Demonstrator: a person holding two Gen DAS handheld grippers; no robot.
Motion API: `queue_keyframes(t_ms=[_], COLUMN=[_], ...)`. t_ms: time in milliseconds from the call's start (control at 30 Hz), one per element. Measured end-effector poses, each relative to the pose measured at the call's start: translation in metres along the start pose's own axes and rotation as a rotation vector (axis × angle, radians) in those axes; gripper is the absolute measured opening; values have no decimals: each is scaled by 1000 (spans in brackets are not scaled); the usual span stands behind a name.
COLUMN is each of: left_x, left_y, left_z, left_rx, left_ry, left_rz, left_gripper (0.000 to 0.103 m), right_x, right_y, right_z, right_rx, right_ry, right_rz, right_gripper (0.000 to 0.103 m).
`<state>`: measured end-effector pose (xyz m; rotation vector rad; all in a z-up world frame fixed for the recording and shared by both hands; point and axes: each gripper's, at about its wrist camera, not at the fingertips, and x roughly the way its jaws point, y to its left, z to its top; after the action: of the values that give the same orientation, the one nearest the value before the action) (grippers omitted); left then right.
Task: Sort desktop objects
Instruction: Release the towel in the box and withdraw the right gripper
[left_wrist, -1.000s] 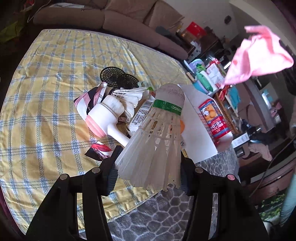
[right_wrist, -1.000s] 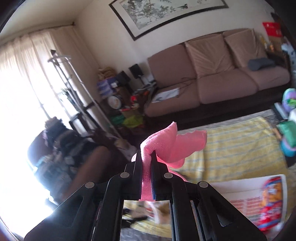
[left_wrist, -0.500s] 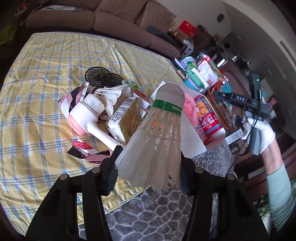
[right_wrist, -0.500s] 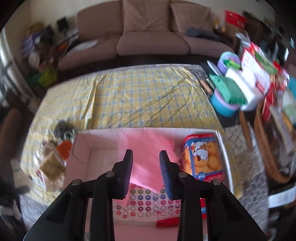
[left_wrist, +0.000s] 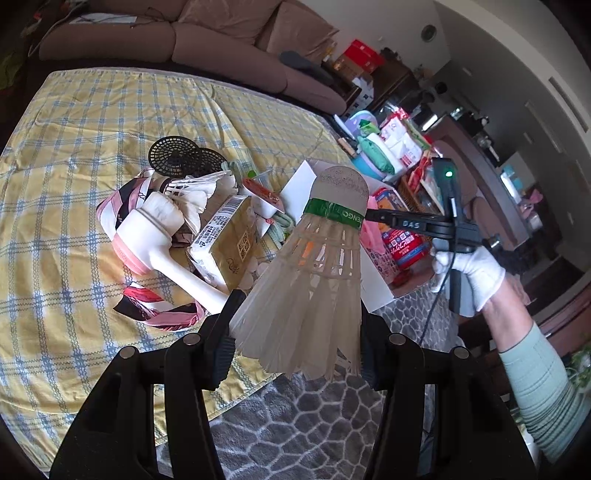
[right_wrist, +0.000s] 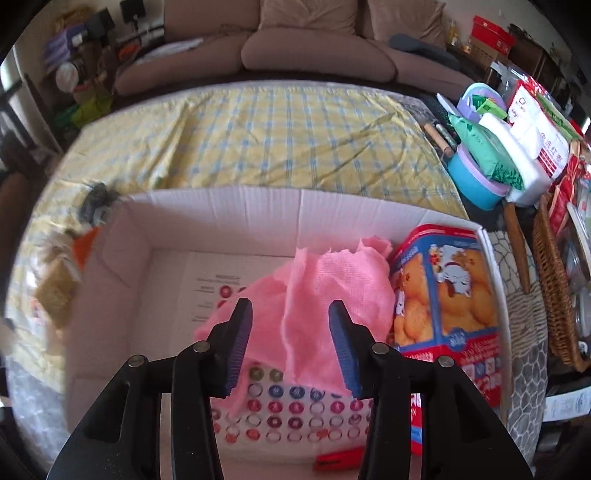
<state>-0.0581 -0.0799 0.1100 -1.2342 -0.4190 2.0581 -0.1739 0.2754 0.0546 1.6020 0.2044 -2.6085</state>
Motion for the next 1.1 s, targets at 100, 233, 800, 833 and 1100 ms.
queue_keyframes(t_ms=[100, 233, 800, 833, 1100], left_x=[-1, -4, -11, -12, -14], left_y=[2, 2, 5, 5, 6], left_z=[1, 4, 5, 5, 5], left_rx=[-4, -4, -25, -26, -28], left_ry=[0, -8, -32, -33, -34], left_rz=[-1, -5, -42, -41, -51], left_gripper=[51, 51, 51, 51, 51], right_x=[24, 15, -224, -236, -229], right_y=[-1, -10, -11, -8, 14], right_z=[-1, -2, 64, 67, 75], right_rx=[6, 34, 141, 125, 30], right_ry=[71, 58, -399, -417, -344], right_rz=[5, 65, 623, 623, 410], right_gripper=[18, 4, 4, 4, 4])
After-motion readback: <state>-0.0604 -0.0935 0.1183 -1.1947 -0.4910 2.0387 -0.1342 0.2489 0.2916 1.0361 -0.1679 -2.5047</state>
